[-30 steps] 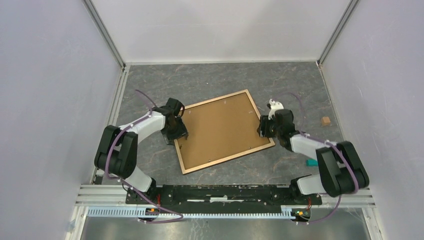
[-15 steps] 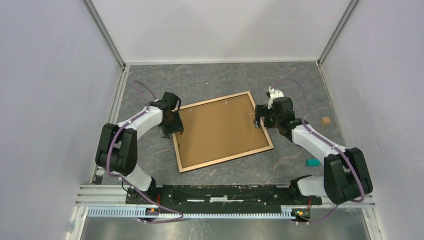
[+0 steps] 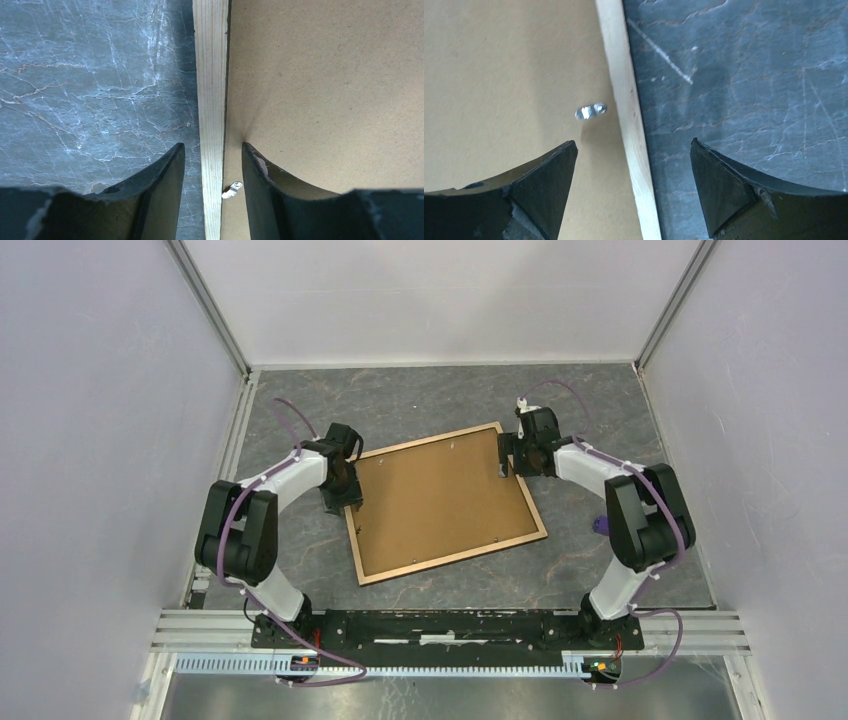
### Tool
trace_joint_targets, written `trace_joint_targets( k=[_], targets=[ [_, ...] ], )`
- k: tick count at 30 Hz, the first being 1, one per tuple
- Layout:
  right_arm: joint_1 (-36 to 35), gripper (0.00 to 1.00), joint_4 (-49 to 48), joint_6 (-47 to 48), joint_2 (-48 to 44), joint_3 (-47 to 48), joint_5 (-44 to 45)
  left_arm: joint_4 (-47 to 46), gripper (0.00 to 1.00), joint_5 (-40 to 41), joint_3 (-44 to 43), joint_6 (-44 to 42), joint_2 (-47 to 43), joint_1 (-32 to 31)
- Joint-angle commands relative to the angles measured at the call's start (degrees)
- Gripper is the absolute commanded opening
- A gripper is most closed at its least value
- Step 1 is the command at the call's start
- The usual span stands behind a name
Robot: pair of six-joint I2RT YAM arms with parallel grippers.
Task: Put the photo into the frame
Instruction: Adjust the photo frame at the center of the board, then install the photo frame at the center of the board.
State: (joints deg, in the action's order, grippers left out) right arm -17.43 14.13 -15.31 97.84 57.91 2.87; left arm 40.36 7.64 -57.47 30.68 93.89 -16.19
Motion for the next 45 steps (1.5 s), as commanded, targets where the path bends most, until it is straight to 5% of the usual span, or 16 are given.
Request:
trace_joint_targets(
  k=[1, 15, 22, 32, 37, 45],
  targets=[
    [-0.1, 0.9, 2.0, -2.6, 3.7, 6.1, 5.6, -0.6, 0.51, -0.2, -1.5, -2.6, 0.4, 0.3],
    [-0.6, 0.83, 2.7, -5.5, 9.1, 9.4, 7.1, -0.7, 0.49, -0.2, -1.4, -2.2, 0.0, 0.3],
    [-0.7, 0.7, 3.3, -2.3, 7.4, 5.9, 5.4, -0.7, 0.48, -0.3, -1.4, -2.1, 0.0, 0.3],
    [-0.7, 0.33, 6.6, 3.1, 6.3, 5.7, 3.2, -0.7, 0.48, -0.3, -1.2, -1.9, -0.1, 0.3],
    [-0.3, 0.26, 6.3, 6.6, 5.5, 6.7, 6.3, -0.7, 0.47, -0.6, -1.3, -1.9, -0.1, 0.3],
    [-0.1, 0.0, 1.0, 11.7, 5.9, 7.2, 5.4, -0.7, 0.47, -0.4, -1.0, -1.8, -0.4, 0.3]
  ],
)
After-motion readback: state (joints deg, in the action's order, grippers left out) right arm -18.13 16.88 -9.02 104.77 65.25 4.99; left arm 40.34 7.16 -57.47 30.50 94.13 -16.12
